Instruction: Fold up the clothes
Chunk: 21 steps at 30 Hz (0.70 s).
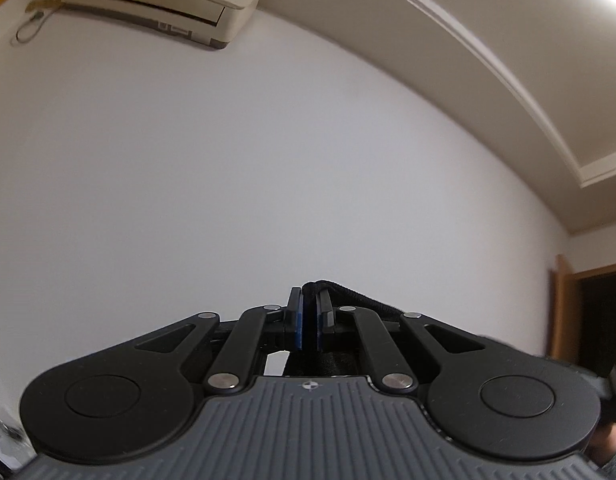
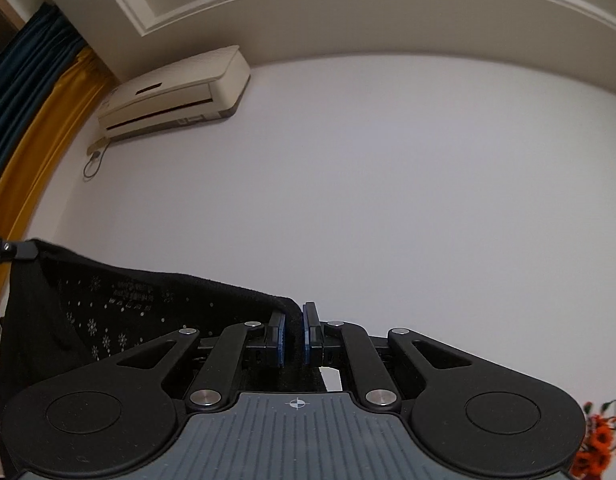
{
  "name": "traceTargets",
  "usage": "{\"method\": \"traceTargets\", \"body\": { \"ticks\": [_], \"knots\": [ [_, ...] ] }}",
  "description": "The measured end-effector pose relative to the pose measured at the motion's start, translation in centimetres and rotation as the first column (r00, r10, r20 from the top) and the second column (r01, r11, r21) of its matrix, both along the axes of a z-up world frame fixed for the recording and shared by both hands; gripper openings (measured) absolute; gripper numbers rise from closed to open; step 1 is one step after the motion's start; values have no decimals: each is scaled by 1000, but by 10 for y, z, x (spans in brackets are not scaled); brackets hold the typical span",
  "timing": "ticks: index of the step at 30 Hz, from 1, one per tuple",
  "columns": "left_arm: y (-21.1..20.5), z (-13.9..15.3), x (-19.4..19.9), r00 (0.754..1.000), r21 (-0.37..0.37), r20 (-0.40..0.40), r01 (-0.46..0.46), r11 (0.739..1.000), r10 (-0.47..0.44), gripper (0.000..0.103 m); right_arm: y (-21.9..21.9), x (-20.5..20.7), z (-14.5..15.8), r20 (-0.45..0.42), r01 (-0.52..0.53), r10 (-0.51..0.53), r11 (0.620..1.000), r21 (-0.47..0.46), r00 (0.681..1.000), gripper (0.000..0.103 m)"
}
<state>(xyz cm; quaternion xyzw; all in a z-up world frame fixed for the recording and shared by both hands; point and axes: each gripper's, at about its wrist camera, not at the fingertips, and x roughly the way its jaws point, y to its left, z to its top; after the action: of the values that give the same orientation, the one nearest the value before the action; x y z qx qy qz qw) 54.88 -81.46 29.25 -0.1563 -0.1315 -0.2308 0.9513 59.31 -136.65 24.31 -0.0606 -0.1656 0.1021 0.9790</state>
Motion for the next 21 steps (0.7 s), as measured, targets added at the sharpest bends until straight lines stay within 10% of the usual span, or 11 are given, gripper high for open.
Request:
{"method": "traceTargets", "body": {
  "ticks": [11,21],
  "knots": [
    [11,-15,26,991,-60,-83,97,993,-102,7,29,-44,-12,-123,57,-63,997,-52,990,7],
    [-69,-97,218,932,84,-333,-120,989,141,7,2,141,-90,-304,83,-117,989,-121,946,8]
  ]
}}
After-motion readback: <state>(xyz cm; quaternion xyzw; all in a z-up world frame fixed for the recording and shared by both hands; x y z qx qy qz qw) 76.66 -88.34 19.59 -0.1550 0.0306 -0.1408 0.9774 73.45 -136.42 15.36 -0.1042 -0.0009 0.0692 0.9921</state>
